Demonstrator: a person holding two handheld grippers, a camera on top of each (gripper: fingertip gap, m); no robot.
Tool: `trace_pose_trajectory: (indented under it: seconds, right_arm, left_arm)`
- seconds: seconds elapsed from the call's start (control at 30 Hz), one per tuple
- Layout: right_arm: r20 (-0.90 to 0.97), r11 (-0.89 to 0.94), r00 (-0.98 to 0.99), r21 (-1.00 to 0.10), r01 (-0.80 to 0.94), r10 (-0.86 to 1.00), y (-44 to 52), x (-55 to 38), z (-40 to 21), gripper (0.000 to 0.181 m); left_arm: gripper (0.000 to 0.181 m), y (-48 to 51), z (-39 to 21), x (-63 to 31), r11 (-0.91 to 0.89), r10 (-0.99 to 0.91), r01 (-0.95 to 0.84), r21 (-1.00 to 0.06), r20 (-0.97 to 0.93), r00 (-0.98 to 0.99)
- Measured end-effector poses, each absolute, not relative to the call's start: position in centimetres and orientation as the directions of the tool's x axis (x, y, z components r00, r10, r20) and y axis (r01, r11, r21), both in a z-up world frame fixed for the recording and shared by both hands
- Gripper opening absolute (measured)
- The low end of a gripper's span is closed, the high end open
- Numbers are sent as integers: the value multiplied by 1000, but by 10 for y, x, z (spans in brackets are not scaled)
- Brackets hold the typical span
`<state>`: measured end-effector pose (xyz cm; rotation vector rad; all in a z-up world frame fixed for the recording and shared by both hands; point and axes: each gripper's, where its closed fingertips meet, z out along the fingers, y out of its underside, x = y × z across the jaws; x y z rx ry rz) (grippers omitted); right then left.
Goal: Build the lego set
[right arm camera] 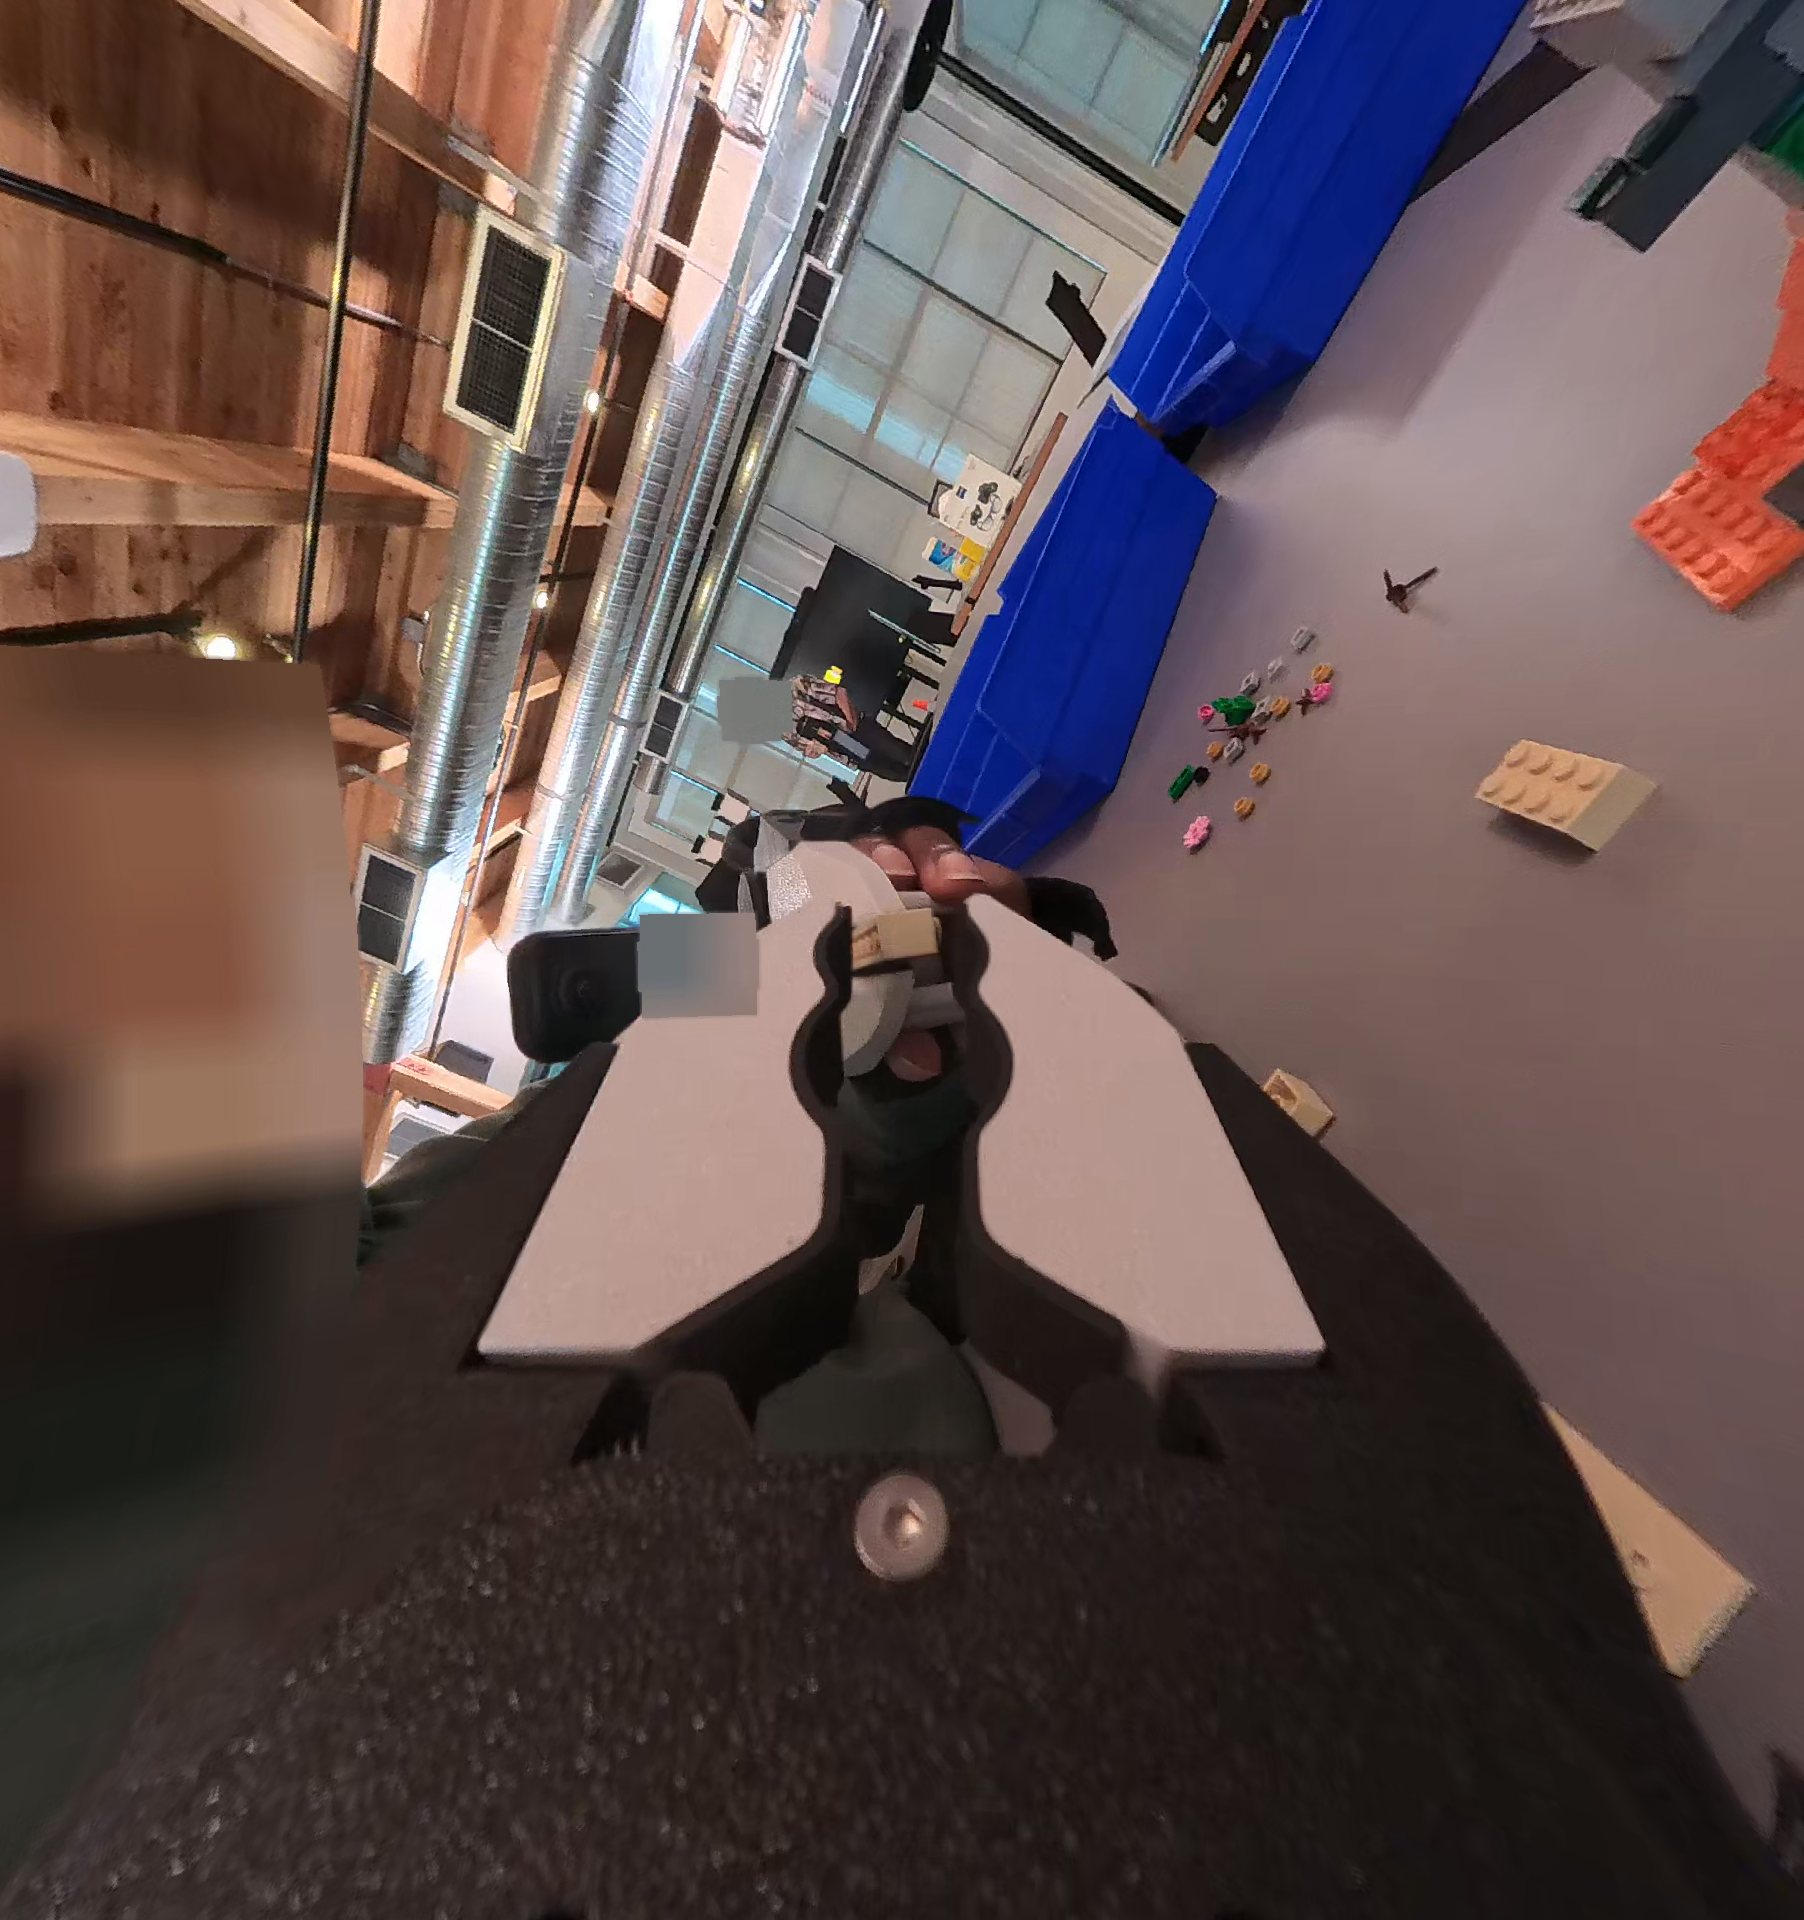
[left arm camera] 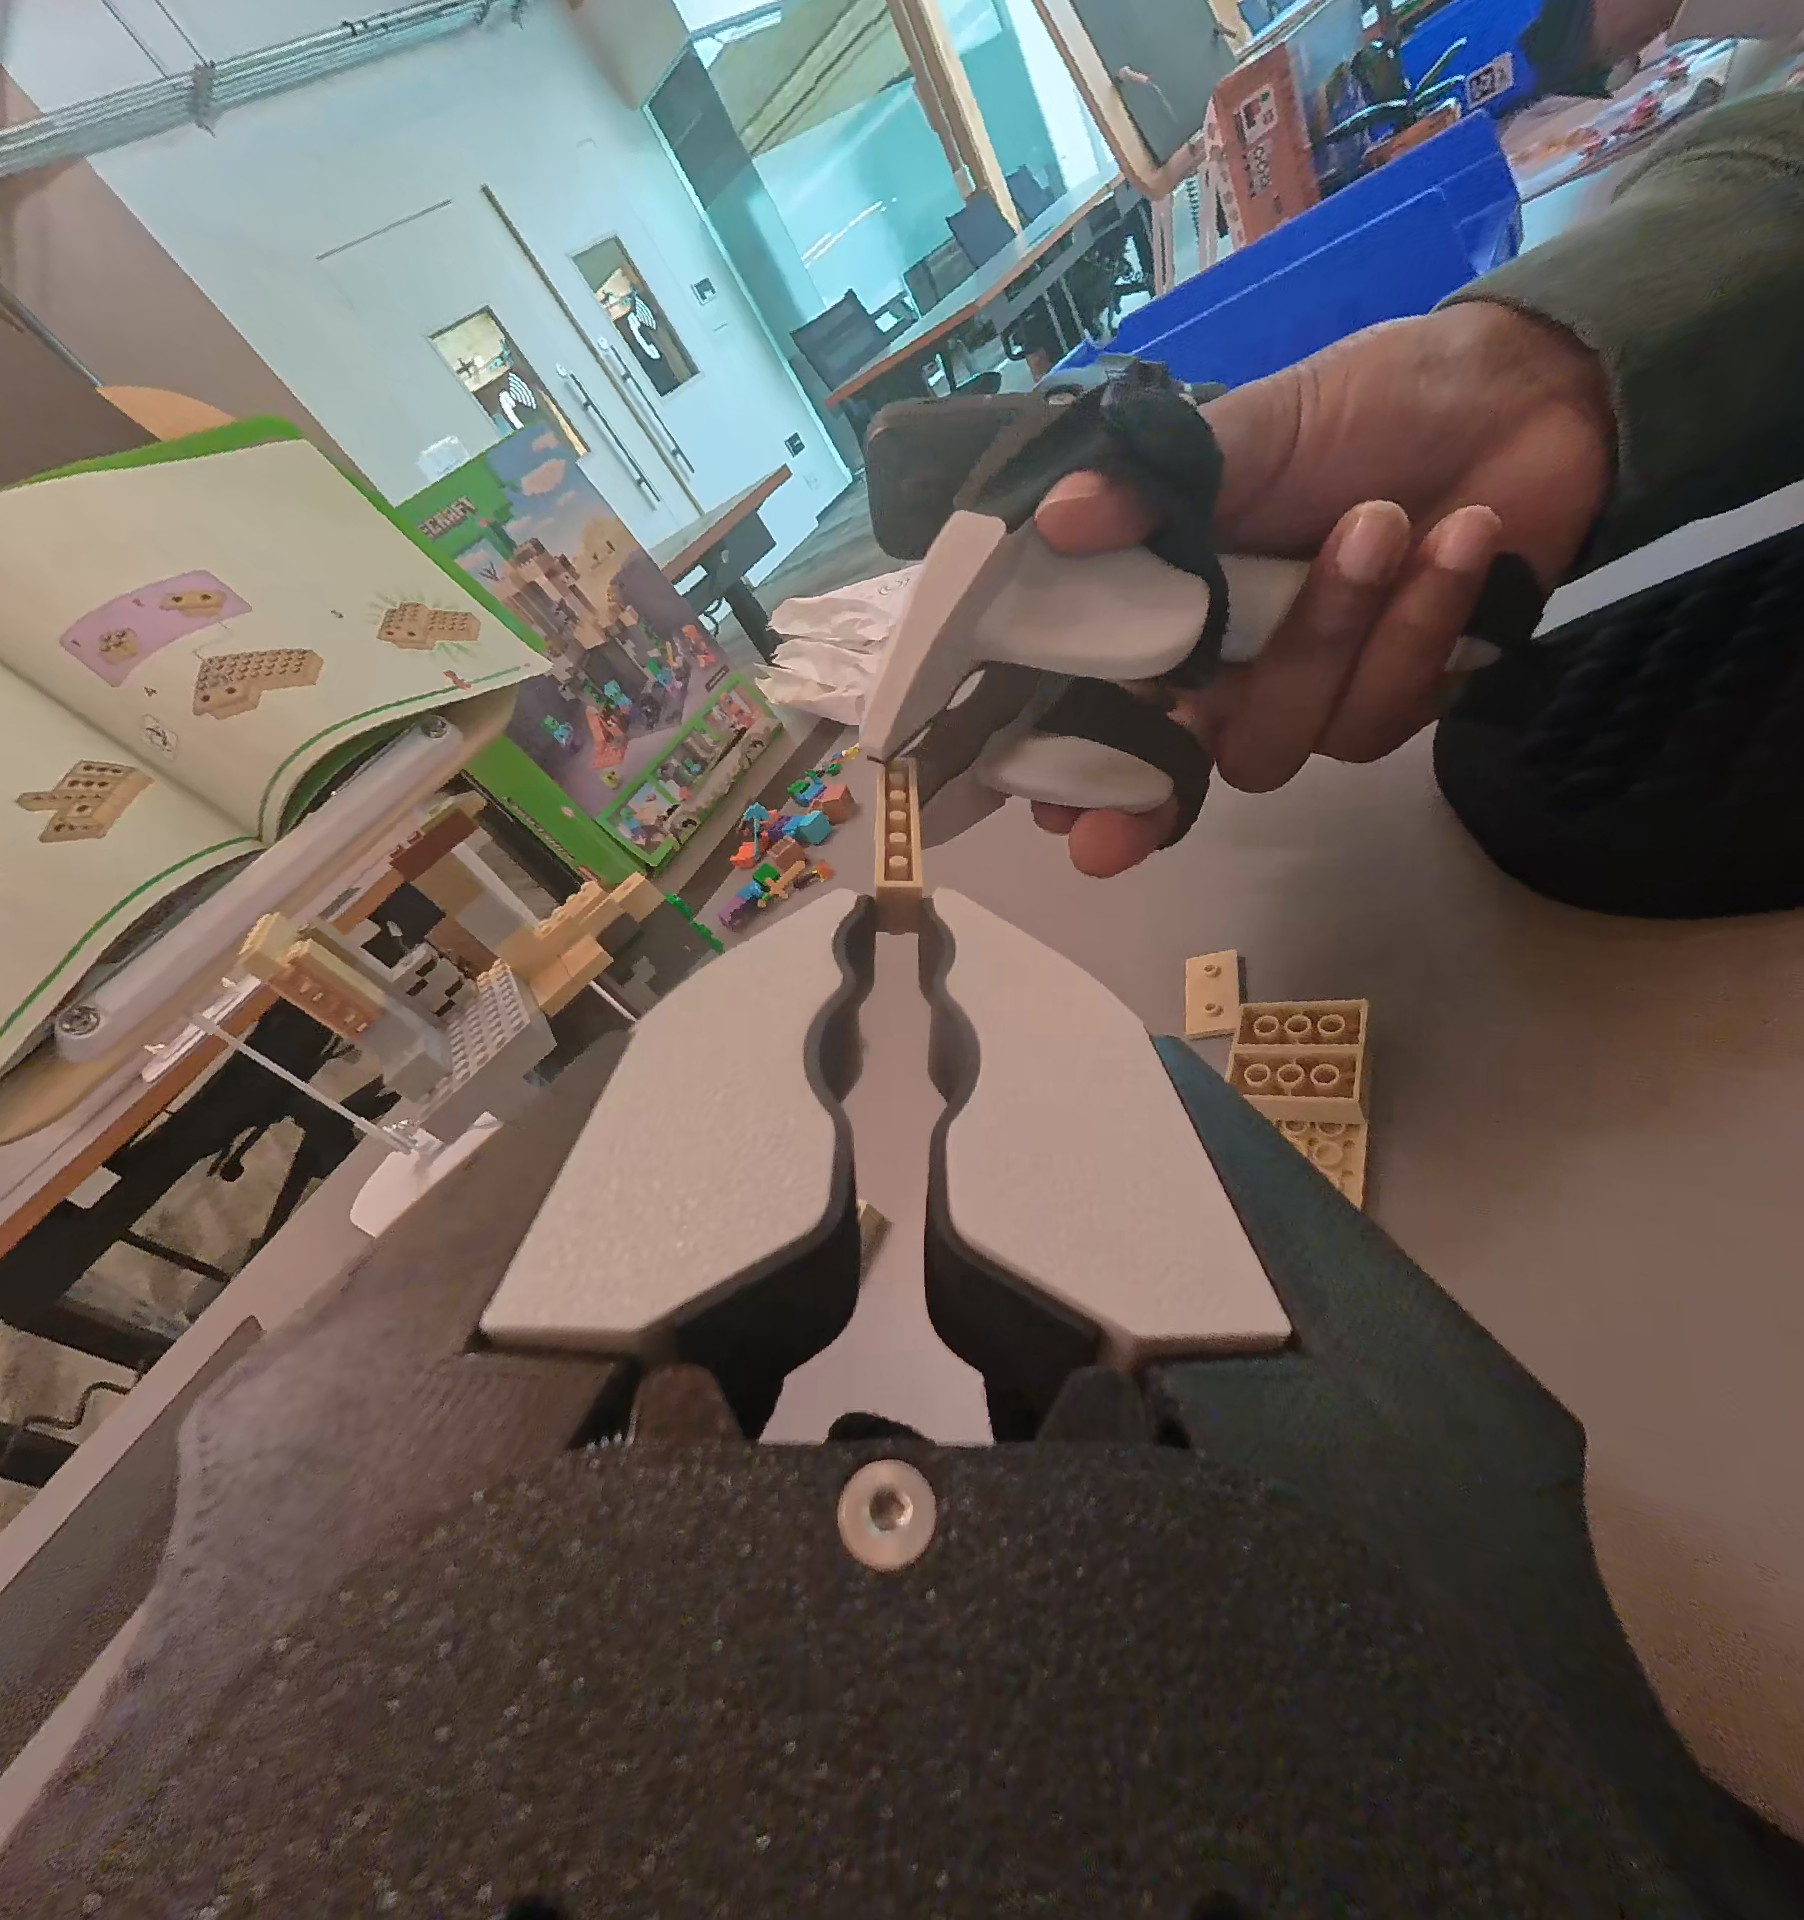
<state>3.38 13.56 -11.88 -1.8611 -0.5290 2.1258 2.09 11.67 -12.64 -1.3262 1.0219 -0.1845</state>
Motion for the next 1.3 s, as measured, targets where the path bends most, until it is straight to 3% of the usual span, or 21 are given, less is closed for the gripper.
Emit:
trace_pose_trajectory:
  seconds: [0.23,0.4,0.63,0.8,1.3]
  right_arm:
    - [-876,-872,-141,-477,107,462,132,35,-119,12]
    - [-863,-795,-122,-501,342,491,126,40,-127,12]
    - [-844,-636,-79,-458,622,530,116,42,-143,12]
    - [-854,-523,-67,-376,765,516,102,44,-165,12]
    - [-756,-275,-48,-296,915,652,101,45,-225,12]
  left_arm:
    - [8,115,-130,24,284,-673,-413,-865,-486,557]
    - [19,103,-136,36,257,-778,-353,-900,-409,477]
    - [17,91,-152,47,268,-826,-398,-877,-422,373]
    - [32,82,-165,51,280,-868,-422,-862,-415,272]
    - [28,82,-230,49,178,-910,-669,-721,-380,167]
